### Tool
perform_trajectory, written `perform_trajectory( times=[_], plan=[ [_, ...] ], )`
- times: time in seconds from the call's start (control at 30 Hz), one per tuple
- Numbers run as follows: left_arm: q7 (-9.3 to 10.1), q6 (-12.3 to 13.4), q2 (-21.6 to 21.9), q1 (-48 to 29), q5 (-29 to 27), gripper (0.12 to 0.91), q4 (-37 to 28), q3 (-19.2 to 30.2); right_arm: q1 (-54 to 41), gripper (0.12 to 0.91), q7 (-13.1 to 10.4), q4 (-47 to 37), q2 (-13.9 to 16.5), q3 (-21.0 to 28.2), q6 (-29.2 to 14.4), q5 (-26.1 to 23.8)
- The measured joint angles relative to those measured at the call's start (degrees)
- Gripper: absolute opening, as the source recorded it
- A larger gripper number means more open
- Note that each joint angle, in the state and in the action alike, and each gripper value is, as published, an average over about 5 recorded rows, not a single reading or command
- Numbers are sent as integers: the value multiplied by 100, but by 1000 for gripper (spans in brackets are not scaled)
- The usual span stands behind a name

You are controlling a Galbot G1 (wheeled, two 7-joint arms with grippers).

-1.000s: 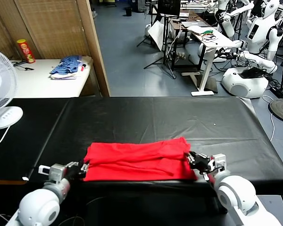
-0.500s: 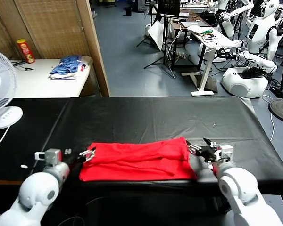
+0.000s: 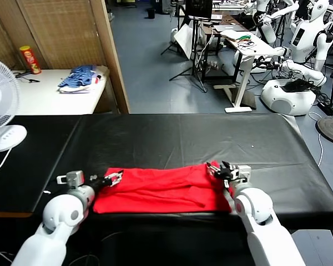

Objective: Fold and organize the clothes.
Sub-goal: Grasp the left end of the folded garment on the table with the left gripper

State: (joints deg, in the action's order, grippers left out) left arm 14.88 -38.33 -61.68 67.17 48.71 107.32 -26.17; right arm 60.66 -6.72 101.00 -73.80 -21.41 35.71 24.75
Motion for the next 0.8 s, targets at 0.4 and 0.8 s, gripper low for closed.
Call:
perform_trajectory(
  times=[0.4, 0.8],
  plan=[
    [-84, 435, -225, 40, -767, 191, -142, 115, 146, 141, -342, -120, -254, 106, -510, -453],
    [-146, 685, -477, -243, -1753, 134, -329, 254, 51, 143, -335, -311, -310, 77, -790, -691]
  ],
)
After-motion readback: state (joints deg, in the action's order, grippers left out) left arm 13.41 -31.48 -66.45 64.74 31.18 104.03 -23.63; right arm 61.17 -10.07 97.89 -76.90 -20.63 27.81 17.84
